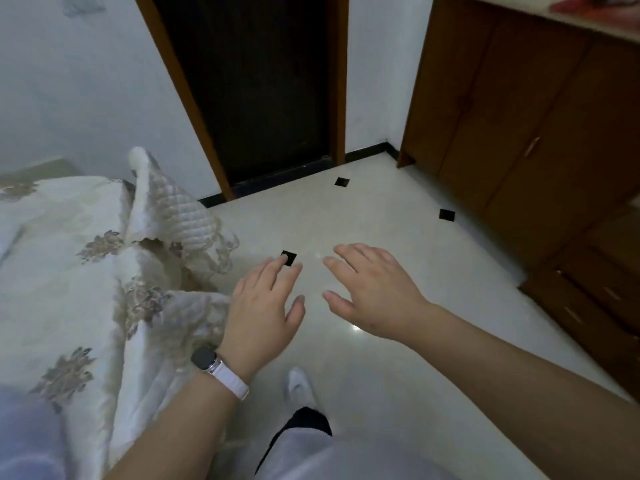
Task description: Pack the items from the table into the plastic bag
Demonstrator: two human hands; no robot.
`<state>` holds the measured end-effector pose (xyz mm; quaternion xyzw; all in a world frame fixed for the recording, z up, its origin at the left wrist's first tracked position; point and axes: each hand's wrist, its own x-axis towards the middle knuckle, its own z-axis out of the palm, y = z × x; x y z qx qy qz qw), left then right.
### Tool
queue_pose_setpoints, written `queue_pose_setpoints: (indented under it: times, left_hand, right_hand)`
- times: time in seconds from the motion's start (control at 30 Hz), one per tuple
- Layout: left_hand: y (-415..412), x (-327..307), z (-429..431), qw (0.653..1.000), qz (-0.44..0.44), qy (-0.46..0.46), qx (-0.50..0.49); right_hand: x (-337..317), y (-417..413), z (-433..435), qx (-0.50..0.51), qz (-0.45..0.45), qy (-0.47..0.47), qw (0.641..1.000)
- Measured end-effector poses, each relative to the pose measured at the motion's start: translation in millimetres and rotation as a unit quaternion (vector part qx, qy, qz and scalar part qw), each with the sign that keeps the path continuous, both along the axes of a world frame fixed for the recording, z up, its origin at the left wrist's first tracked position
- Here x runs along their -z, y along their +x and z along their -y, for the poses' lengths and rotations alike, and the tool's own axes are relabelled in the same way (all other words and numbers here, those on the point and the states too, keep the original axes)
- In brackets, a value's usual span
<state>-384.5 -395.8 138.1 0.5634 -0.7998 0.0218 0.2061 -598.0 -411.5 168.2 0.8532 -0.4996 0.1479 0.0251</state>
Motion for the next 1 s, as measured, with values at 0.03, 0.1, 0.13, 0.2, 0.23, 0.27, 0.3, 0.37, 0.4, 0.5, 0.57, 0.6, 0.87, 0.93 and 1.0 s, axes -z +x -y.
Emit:
queue_pose_setpoints:
  times: [0.03, 0.1, 0.13, 0.2, 0.23, 0.27, 0.3, 0.37, 0.4, 0.5, 0.57, 0.6, 0.87, 0.93, 1.0]
  left_hand:
    - [-1.5, 5.3, 16.6, 1.000, -0.008, 0.002, 0.007]
    - [0.2, 12.6, 53.1, 1.000, -0.019, 0.008, 0.020]
    - [4.1, 14.6, 72.8, 0.999, -0.022, 0.010, 0.024]
    - [16.4, 15.0, 111.8, 0.999, -0.033, 0.011, 0.024]
    - [24.7, 13.5, 130.6, 0.999, -0.039, 0.011, 0.020]
    - [33.8, 12.3, 148.5, 0.999, -0.044, 0.012, 0.014]
    - [43.3, 11.2, 166.2, 0.999, -0.050, 0.012, 0.009]
    - [63.5, 10.9, 201.8, 0.998, -0.057, 0.014, 0.010]
    - [73.2, 11.0, 220.3, 0.998, -0.058, 0.013, 0.010]
    - [96.3, 11.1, 269.9, 0.999, -0.053, 0.007, -0.009]
    - [106.7, 10.1, 295.7, 0.998, -0.058, 0.008, -0.015]
    - [109.7, 9.3, 304.7, 0.998, -0.061, 0.004, -0.014]
    - [125.6, 12.7, 410.4, 0.998, -0.018, 0.017, -0.054]
    - [125.9, 13.0, 442.8, 0.997, 0.003, 0.026, -0.066]
    - [125.0, 11.1, 480.3, 0.995, 0.018, 0.039, -0.084]
  right_hand:
    - [1.9, -0.6, 14.2, 0.008, -0.009, 0.005, 1.000]
    - [3.9, 2.2, 46.8, 0.023, -0.028, 0.017, 0.999]
    - [4.3, 6.3, 65.1, 0.029, -0.037, 0.022, 0.999]
    - [3.1, 19.3, 102.2, 0.037, -0.051, 0.038, 0.997]
    - [1.0, 28.1, 120.9, 0.040, -0.057, 0.046, 0.996]
    - [-1.7, 37.7, 139.7, 0.040, -0.063, 0.049, 0.996]
    - [-4.7, 47.6, 158.5, 0.037, -0.067, 0.048, 0.996]
    - [-11.1, 67.1, 195.8, 0.032, -0.074, 0.043, 0.996]
    - [-13.4, 76.4, 214.1, 0.031, -0.078, 0.041, 0.996]
    - [-14.5, 101.4, 261.9, 0.021, -0.084, 0.036, 0.996]
    - [-12.8, 113.6, 289.2, 0.020, -0.077, 0.048, 0.996]
    - [-11.9, 117.3, 299.2, 0.020, -0.074, 0.052, 0.996]
    - [7.8, 124.2, 421.0, -0.003, -0.041, 0.085, 0.996]
    - [15.0, 123.6, 460.8, -0.012, -0.033, 0.093, 0.995]
    - [18.2, 124.6, 504.5, -0.028, -0.023, 0.108, 0.994]
